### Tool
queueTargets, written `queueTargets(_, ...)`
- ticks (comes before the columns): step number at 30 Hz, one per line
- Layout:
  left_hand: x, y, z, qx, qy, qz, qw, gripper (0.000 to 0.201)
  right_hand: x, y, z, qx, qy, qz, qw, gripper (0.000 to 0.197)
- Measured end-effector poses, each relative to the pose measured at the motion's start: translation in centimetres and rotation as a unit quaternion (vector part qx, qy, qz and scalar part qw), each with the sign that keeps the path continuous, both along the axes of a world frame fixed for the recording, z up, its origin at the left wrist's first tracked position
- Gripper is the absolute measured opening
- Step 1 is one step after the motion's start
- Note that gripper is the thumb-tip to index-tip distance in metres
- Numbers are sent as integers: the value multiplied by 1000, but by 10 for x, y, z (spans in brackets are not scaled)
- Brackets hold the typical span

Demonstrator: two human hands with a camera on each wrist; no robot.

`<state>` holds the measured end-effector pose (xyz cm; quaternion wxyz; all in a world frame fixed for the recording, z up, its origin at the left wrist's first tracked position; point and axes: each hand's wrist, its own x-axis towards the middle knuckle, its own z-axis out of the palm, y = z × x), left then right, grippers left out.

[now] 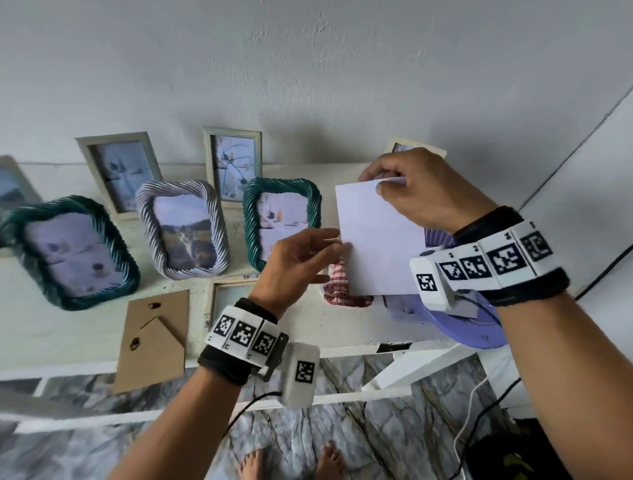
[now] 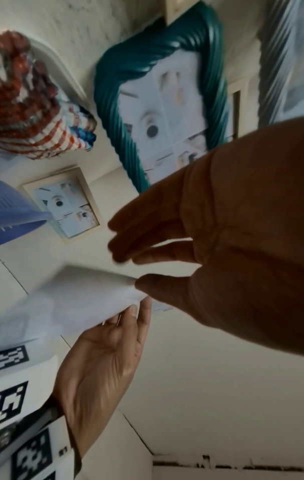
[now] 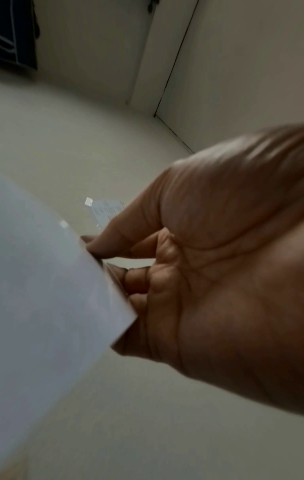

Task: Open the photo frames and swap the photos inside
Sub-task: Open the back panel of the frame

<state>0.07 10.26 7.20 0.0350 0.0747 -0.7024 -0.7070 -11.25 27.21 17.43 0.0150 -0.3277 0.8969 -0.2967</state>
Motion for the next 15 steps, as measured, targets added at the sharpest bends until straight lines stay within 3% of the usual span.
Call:
queueTargets(3,19,-15,2,43,19,2,999,9,12,-24,-5,-24,1,23,999,28)
queueTargets(8,47,-59,-9,9,22,53,998,8,29,-60,-48,-76,-31,15,996,35)
queueTargets(10,56,-82,-22,-14,-1,84,996,11,39,-69,-73,-80,-91,-12,993,44)
queueTargets(12,65,-101,-37,-34,-26,105,994,6,54,-77,-98,-117,-205,-27,971,45)
queueTargets(14,70,-115,-54,-66,-53,125,988,4,70,-87,-122,-171,-297,-35,939,38)
queueTargets(15,72,-120,-64,-84,-64,130,986,6,76,-91,-134,-179,-302,-43,935,31)
